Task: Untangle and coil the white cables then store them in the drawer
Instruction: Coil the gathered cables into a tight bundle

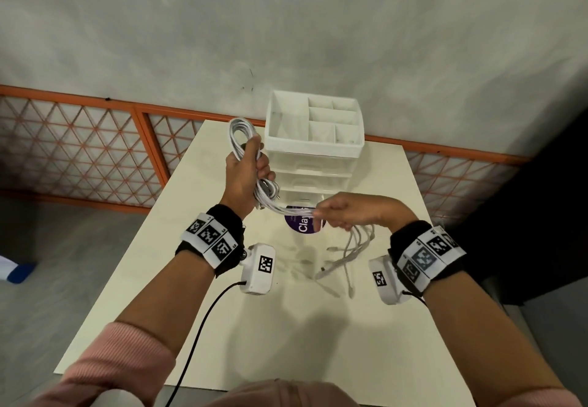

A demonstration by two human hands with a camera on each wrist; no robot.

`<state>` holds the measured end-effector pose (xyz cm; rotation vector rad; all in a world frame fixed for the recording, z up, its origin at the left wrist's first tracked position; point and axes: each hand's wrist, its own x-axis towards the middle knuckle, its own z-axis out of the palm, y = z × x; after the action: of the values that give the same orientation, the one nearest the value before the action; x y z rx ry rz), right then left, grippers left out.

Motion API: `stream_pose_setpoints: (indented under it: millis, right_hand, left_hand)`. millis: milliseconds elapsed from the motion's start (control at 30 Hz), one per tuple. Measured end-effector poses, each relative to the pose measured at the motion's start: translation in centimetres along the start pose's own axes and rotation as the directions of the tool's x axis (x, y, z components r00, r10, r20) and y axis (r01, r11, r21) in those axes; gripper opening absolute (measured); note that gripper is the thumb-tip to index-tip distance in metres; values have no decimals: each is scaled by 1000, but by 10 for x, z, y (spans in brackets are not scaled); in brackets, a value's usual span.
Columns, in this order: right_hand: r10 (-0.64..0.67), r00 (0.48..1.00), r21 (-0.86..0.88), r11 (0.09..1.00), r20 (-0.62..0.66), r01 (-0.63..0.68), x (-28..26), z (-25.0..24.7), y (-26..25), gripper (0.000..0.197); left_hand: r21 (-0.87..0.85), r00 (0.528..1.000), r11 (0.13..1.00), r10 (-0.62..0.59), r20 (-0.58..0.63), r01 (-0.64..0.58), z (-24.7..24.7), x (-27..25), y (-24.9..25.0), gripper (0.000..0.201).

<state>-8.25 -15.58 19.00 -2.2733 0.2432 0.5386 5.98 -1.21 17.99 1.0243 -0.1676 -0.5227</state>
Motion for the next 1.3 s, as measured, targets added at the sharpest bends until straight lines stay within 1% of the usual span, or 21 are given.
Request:
stream_pose_setpoints:
  millis: [67, 167, 233, 300, 367, 433, 600, 700, 767, 833, 933, 1000, 1033, 1067, 1100, 1133, 1167, 1233, 1267, 1300]
  right_hand:
    - [-41, 991, -76, 997, -129, 31, 0, -9, -3, 31]
    - [-70, 963, -90, 995, -262, 47, -2, -18, -13, 24]
    - [-113, 937, -132, 989, -331, 72, -5, -22, -24, 22]
    - [-151, 917, -190, 978, -370, 85, -7, -24, -34, 20]
    - [-175, 898, -213, 973, -403, 94, -7, -25, -40, 16]
    - [-198, 878, -232, 967, -436, 103, -8, -25, -44, 14]
    - [-254, 821, -286, 951, -512, 116, -10, -25, -51, 17]
    - [-298, 794, -341, 932, -529, 123, -10, -24, -55, 18]
    - [-327, 762, -334, 930, -559, 153, -11, -26, -55, 19]
    - [-338, 738, -323, 931, -584, 171, -13, -28, -56, 24]
    - [-332, 726, -308, 936, -602, 173, -15, -26, -55, 27]
    - [-320, 710, -267, 945, -628, 190, -15, -23, -53, 32]
    - [-310, 702, -264, 948, -641, 177, -14, -23, -51, 37]
    - [-292, 703, -271, 951, -648, 145, -12, -24, -49, 40]
    - [-269, 717, -278, 954, -643, 109, -11, -25, -46, 43]
    - [-240, 746, -276, 958, -622, 79, -11, -27, -43, 44]
    - [-206, 785, -266, 962, -584, 54, -12, -30, -39, 45]
    - [-159, 859, -232, 972, -486, 49, -16, -36, -29, 47]
    - [-153, 881, -205, 977, -448, 65, -19, -39, -27, 47]
    - [-154, 891, -173, 981, -426, 87, -23, -42, -27, 47]
  left_hand:
    - [112, 996, 994, -7, 86, -2, 2, -4, -4, 30]
    - [232, 981, 972, 1, 193, -47, 8, -8, -6, 37]
    - [276, 976, 959, 4, 217, -65, 12, -9, -6, 40]
    - [340, 973, 935, 19, 229, -98, 17, -10, -7, 38]
    - [433, 971, 890, 43, 237, -145, 20, -12, -7, 32]
    - [480, 967, 860, 55, 249, -173, 21, -13, -6, 25]
    - [471, 964, 866, 42, 264, -167, 21, -15, -5, 22]
    - [394, 945, 916, -62, 320, -72, 24, -20, -3, 22]
    - [392, 924, 920, -133, 358, -19, 26, -25, -4, 29]
    - [398, 910, 917, -175, 376, 12, 26, -30, -8, 35]
    - [414, 906, 910, -169, 387, -7, 24, -31, -10, 39]
    - [425, 896, 905, -167, 412, -27, 23, -31, -10, 43]
    - [419, 895, 907, -167, 413, -24, 23, -31, -10, 45]
    - [412, 901, 911, -164, 401, -17, 23, -31, -11, 46]
    - [410, 909, 912, -160, 384, -13, 22, -29, -11, 47]
    - [411, 917, 911, -157, 368, -9, 22, -28, -12, 47]
    - [416, 923, 909, -153, 353, -8, 20, -26, -12, 45]
    - [419, 932, 908, -154, 328, 2, 17, -24, -10, 42]
    - [433, 935, 901, -157, 317, 5, 14, -24, -8, 44]
    - [460, 936, 888, -164, 311, 3, 12, -24, -7, 49]
